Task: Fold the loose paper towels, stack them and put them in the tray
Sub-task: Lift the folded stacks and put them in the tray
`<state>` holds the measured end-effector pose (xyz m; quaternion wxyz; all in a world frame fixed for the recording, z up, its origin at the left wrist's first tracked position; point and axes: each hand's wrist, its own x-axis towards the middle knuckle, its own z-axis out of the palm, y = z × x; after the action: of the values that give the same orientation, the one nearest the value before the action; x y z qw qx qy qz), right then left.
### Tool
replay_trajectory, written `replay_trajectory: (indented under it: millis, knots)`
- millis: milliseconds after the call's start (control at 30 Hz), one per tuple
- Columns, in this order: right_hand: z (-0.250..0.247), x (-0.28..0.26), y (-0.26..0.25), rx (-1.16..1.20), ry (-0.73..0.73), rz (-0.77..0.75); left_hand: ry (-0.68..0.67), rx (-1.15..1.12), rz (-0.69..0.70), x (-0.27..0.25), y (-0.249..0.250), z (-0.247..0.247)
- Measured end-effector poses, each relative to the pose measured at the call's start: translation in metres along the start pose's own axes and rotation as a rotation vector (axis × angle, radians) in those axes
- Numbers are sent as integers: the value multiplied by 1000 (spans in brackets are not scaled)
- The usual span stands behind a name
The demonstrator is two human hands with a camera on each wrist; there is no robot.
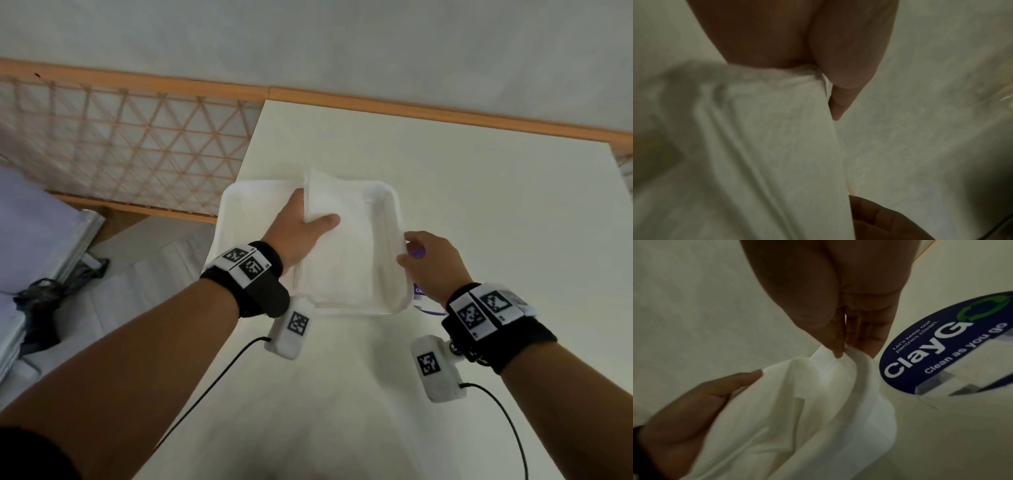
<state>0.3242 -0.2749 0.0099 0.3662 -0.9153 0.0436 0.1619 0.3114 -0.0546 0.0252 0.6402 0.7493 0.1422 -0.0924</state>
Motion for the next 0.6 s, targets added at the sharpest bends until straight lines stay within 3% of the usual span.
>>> replay_trajectory:
  millis: [233, 433, 600]
  knots:
    - [6, -19, 12, 120, -35, 36, -34, -10, -154, 3, -32, 29]
    - [4, -21, 15, 134, -58, 24, 7, 285, -171, 3, -37, 37]
    - [3, -21, 13, 128, -49, 33, 20, 360, -198, 5, -34, 32]
